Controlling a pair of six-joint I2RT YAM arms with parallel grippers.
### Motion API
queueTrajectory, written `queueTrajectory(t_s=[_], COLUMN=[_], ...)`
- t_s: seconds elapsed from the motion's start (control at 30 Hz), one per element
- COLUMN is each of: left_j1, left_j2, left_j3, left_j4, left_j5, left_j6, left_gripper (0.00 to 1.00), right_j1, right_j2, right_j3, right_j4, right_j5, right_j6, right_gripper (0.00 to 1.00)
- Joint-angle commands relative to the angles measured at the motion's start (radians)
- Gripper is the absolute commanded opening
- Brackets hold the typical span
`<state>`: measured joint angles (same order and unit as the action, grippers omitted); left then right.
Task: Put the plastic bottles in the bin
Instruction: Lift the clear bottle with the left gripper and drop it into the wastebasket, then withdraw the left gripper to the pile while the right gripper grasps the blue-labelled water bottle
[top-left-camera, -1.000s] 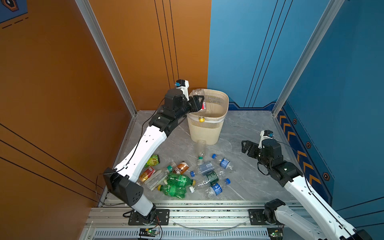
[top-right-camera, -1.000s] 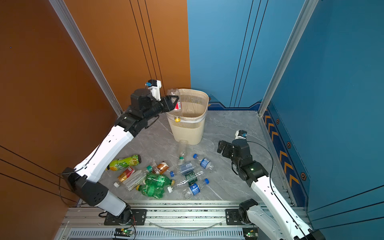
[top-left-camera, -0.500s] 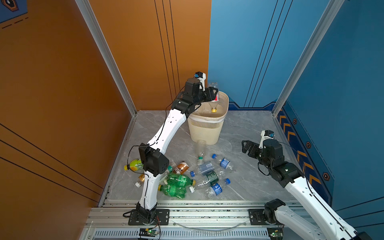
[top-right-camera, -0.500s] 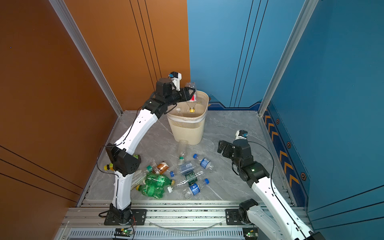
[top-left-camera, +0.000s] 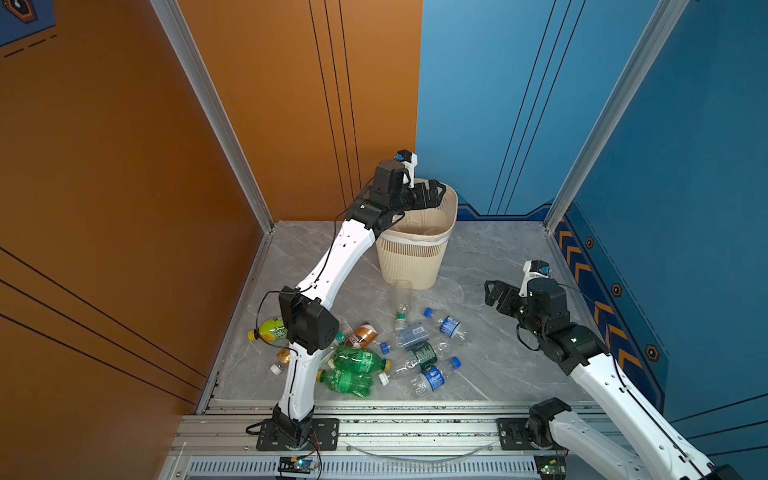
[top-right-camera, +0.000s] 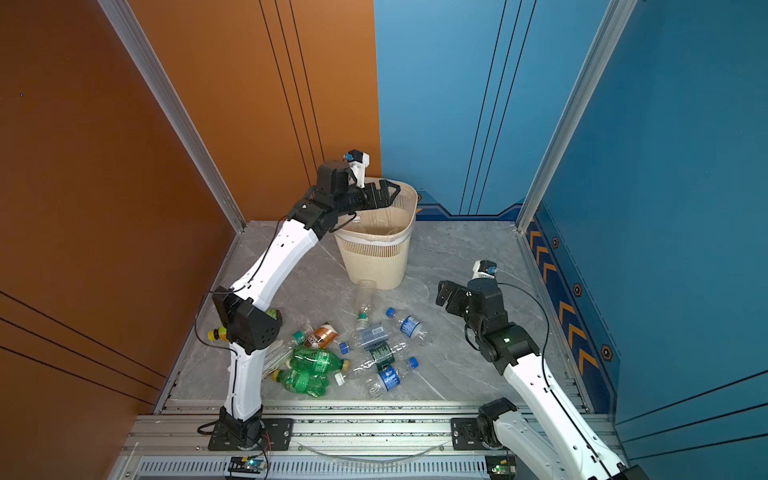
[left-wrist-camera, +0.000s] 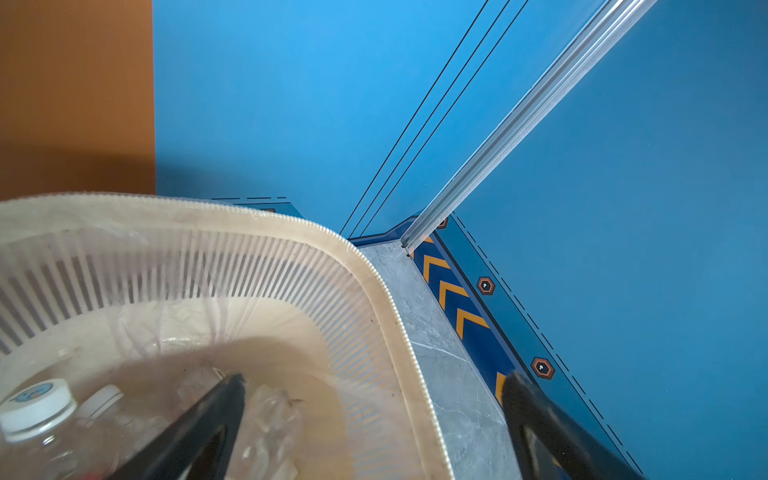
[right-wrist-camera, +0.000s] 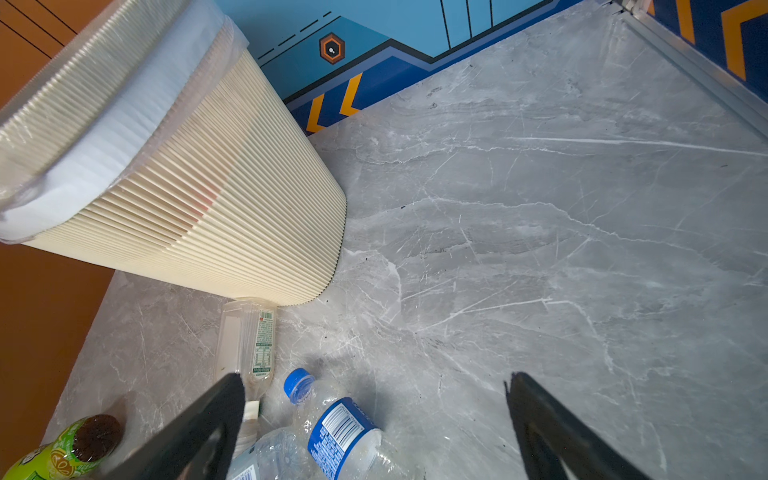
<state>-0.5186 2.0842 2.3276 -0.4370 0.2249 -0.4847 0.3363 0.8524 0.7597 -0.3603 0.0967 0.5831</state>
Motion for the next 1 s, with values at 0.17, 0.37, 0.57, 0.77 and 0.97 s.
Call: queueTrajectory(t_s=[0.17,0.37,0.57,0.77,0.97], left_j1=[-0.018,-0.029,0.006,0.013,0.014], left_j2=[-0.495,-0.916,-1.218,-1.308,-1.343], left_j3=[-0.501,-1.125,-1.513,-1.584,-1.623], left_j4=[0.164,0.239,0.212,0.148,0.129], left_j5=[-0.114,-0.308,-0.412,-0.433,-0.425], left_j6=[0.070,0.018,-0.118,-0.160,-0.176], left_gripper=[0.98,0.98,0.98,0.98,0.98], right_j1=[0.000,0.056,0.152,0.224,0.266], right_j2=[0.074,0.155,0.215,0.265,0.341], right_j3=[0.024,0.034,0.030,0.026,0.028], right_j4=[-0.075,-0.105,-0.118,-0.108,-0.086], right_j5=[-0.091,-0.123,-0.110,-0.076,-0.061], right_j6=[-0.079,-0.134,-0.168,-0.169,-0.170], right_gripper=[1.00,1.00,1.00,1.00,1.00])
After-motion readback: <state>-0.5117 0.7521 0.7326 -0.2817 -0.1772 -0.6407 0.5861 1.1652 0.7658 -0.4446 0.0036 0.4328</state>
